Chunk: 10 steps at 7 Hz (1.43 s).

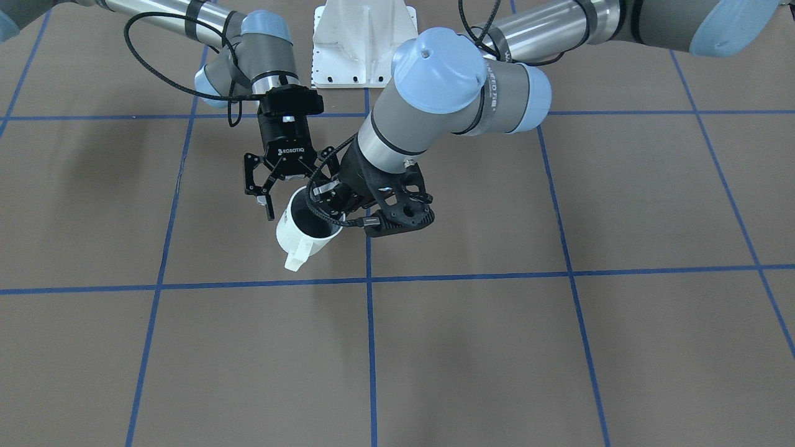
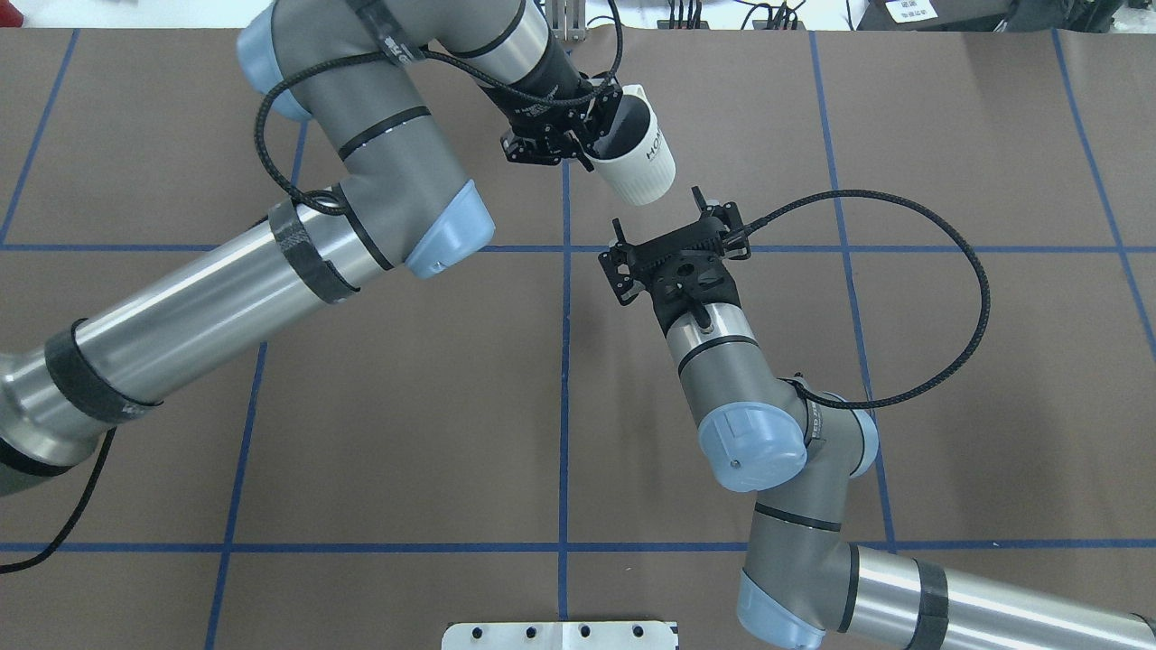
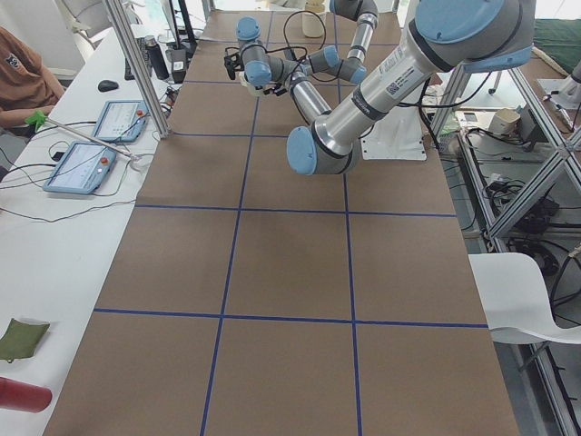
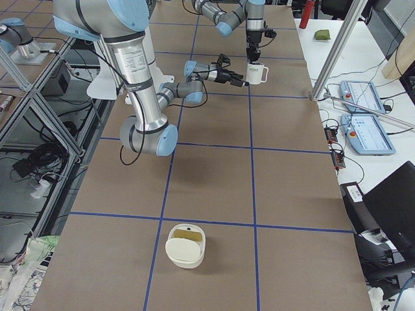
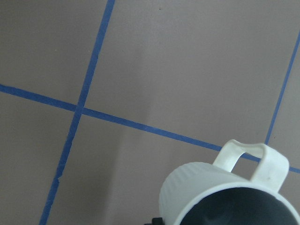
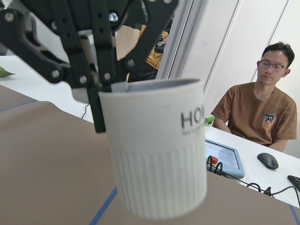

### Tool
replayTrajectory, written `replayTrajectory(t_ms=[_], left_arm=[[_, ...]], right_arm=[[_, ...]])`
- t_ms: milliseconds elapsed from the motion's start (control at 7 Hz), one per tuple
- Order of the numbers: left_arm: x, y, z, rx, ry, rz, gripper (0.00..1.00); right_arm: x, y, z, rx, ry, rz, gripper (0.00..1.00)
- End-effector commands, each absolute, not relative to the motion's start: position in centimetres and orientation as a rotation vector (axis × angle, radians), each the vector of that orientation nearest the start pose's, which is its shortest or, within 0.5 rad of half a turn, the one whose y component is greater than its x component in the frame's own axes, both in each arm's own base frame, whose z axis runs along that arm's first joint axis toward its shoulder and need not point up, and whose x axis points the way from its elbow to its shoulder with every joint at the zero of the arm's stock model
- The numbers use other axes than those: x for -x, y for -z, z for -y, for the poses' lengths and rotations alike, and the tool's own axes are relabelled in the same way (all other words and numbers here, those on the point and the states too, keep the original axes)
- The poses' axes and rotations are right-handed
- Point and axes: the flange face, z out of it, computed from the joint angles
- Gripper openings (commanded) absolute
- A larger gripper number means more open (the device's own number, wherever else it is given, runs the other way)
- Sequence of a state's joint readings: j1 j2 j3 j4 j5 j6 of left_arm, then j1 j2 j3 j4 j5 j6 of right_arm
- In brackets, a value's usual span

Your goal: Left arm hands cup to right arm to dump lemon

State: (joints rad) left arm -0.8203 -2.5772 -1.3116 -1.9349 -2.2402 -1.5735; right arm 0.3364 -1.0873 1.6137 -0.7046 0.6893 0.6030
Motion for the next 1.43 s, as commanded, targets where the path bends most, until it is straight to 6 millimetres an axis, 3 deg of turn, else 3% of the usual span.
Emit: replayTrajectory(t_ms=[0, 143, 286, 429, 571, 714, 857, 1143, 1286], left_arm=[[-40.2, -9.5, 66.9, 0.123, 0.444, -1.189, 0.00], [-37.6, -11.1, 68.9, 0.139, 0.476, -1.174, 0.00], [-34.0, -14.7, 71.0, 0.132, 0.519, -1.123, 0.00], [-30.6, -18.8, 72.5, 0.113, 0.509, -1.050, 0.00], [-27.9, -22.0, 73.4, 0.107, 0.490, -0.985, 0.00], [-24.1, -24.1, 73.8, 0.098, 0.488, -0.942, 0.00], [-22.3, -27.6, 72.6, 0.087, 0.423, -0.893, 0.00], [-18.3, -35.3, 70.9, 0.051, 0.304, -0.835, 0.00], [-16.6, -39.8, 68.2, 0.012, 0.238, -0.780, 0.00]], right_arm=[[50.5, -24.8, 40.4, -1.342, -0.101, 0.595, 1.00], [49.0, -24.8, 42.3, -1.322, -0.085, 0.624, 1.00], [46.8, -25.0, 45.4, -1.291, -0.070, 0.656, 1.00], [42.7, -26.7, 49.8, -1.236, -0.046, 0.667, 1.00], [37.0, -28.3, 55.1, -1.135, -0.001, 0.719, 1.00], [31.2, -29.0, 59.0, -1.009, 0.031, 0.758, 1.00], [26.9, -29.5, 61.2, -0.890, 0.056, 0.797, 1.00], [20.4, -31.1, 62.9, -0.629, 0.087, 0.883, 1.00], [18.4, -32.5, 63.0, -0.506, 0.080, 0.902, 1.00]])
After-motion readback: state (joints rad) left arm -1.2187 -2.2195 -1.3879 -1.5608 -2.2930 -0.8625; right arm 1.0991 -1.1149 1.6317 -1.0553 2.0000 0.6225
